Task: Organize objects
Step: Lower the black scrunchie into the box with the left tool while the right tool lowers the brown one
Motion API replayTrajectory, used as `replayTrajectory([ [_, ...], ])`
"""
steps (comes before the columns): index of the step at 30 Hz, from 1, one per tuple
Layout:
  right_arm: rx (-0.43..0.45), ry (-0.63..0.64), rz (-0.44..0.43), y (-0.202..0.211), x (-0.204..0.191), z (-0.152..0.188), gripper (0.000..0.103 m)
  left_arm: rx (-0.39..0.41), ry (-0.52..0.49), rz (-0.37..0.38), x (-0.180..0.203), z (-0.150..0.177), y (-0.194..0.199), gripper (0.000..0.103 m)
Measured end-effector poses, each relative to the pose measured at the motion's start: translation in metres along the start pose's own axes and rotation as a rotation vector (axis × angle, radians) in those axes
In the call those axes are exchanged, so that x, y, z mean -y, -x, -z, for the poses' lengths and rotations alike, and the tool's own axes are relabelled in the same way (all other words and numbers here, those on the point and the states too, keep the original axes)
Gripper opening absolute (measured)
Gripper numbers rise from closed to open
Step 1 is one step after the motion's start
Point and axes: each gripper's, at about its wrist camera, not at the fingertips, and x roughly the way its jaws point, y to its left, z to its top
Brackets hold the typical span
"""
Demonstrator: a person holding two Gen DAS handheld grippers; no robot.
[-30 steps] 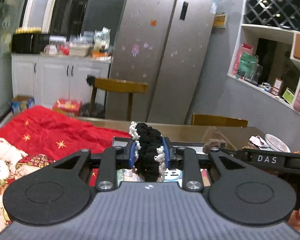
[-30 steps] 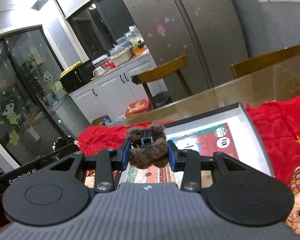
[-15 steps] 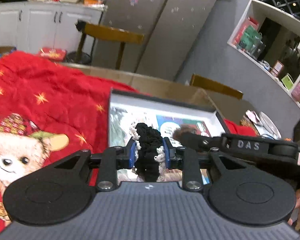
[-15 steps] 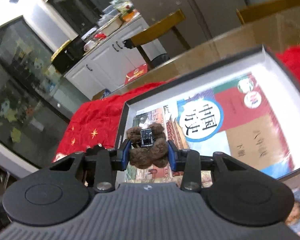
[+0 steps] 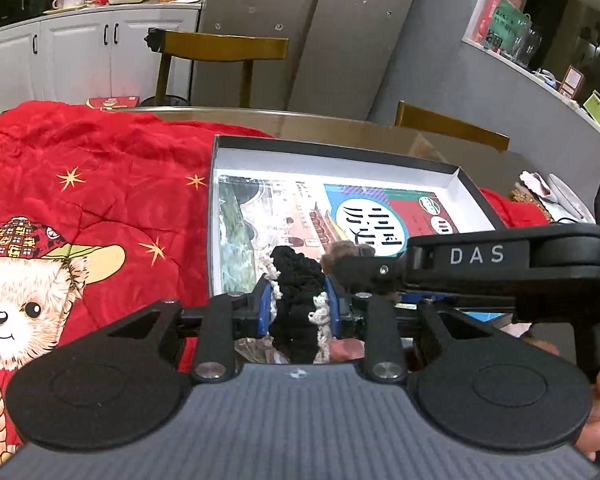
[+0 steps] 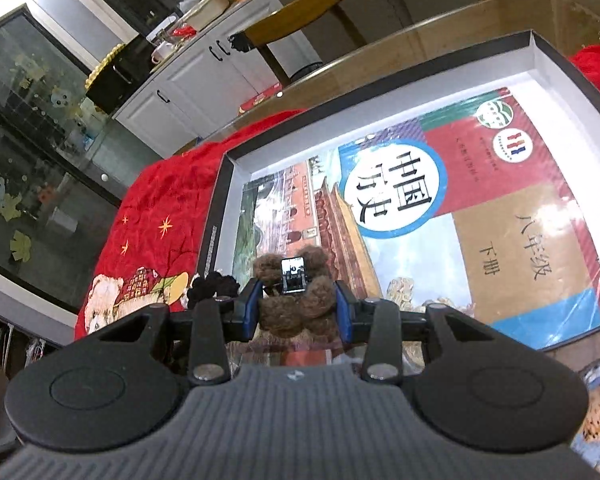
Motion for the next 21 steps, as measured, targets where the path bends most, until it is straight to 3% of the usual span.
replayTrajectory([
  [21, -0.061, 0.005, 0.014, -0.008, 0.000, -0.002, 0.042, -0.006, -0.019, -0.069, -0.001, 0.006, -0.014, 0.032],
])
